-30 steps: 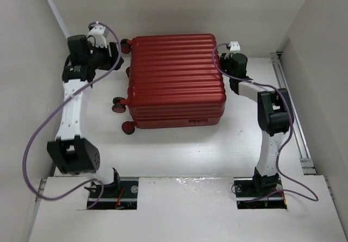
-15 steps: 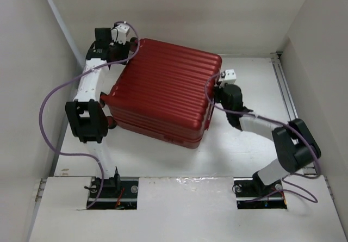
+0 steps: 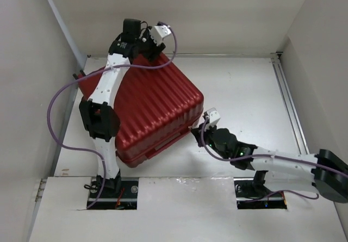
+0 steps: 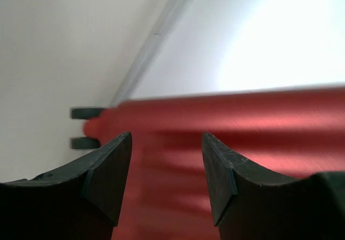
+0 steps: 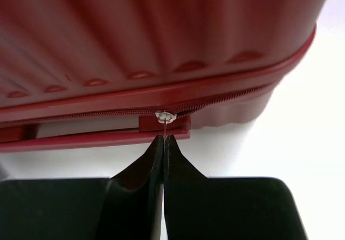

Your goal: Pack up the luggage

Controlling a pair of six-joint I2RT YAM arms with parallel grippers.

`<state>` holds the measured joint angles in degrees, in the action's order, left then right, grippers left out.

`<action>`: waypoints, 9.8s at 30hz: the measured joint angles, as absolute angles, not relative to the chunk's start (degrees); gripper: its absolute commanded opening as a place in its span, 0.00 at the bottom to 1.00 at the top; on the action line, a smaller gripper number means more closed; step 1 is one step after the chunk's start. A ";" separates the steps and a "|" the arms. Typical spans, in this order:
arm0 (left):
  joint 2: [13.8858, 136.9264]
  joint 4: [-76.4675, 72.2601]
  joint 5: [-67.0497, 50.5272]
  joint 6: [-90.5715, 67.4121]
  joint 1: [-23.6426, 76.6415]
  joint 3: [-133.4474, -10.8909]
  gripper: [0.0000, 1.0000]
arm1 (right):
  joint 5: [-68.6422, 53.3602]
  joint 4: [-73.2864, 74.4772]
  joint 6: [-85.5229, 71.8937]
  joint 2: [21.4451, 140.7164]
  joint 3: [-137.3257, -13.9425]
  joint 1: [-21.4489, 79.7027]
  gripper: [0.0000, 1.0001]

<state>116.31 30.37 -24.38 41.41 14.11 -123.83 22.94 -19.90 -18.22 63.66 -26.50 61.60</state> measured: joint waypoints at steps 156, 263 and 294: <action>55.68 12.21 16.25 43.38 82.94 -27.31 0.00 | -31.83 -2.00 1.65 69.73 -38.89 19.62 0.00; 115.18 38.63 1.74 6.35 15.18 -102.06 0.15 | -33.26 -4.99 4.91 72.90 -41.45 -0.71 0.39; 105.78 37.39 -11.35 0.30 23.73 -89.06 0.22 | -18.35 12.71 9.65 101.49 -84.66 -11.42 0.53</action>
<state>105.78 37.39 -11.35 0.30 23.73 -89.06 -18.35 12.71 9.65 101.49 -84.66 -11.42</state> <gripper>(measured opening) 0.219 0.522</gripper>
